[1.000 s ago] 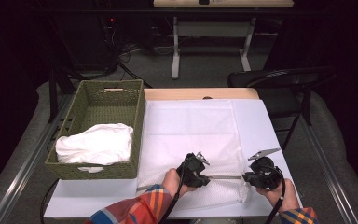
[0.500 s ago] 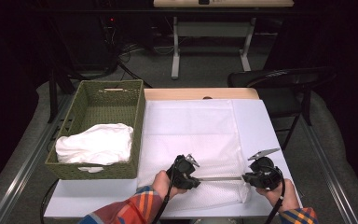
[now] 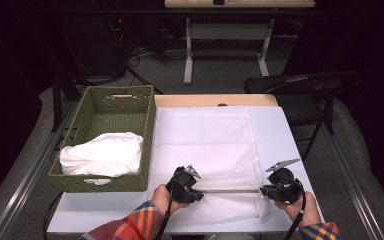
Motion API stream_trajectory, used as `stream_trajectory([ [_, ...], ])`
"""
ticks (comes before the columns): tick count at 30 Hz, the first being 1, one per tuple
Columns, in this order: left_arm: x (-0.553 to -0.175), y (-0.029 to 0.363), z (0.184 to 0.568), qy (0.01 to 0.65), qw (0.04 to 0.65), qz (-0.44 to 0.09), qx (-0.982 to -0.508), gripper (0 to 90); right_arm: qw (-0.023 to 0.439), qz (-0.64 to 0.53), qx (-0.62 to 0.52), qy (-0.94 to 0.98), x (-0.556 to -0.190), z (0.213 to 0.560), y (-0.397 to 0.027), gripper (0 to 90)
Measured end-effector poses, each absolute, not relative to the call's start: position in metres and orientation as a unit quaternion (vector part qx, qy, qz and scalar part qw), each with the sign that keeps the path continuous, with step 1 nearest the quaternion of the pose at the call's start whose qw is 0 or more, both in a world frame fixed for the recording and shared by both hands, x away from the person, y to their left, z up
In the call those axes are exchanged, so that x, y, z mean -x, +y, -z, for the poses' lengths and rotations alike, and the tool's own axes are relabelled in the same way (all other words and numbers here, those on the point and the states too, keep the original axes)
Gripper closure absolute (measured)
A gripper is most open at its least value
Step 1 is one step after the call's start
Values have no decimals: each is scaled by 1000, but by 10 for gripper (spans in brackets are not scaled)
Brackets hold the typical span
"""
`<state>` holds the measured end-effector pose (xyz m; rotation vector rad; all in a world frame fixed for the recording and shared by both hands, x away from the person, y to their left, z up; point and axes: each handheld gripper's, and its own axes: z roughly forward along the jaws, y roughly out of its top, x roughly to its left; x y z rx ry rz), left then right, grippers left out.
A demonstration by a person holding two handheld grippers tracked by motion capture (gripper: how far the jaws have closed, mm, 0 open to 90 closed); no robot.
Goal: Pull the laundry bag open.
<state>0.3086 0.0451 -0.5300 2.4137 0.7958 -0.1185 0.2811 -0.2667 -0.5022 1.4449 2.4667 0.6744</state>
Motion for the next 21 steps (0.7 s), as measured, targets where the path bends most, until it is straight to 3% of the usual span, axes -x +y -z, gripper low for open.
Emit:
stream_trajectory([
  [21, -306, 98, 526, 337, 292, 31, -895, 853, 103, -222, -495, 834, -282, 503, -268, 835],
])
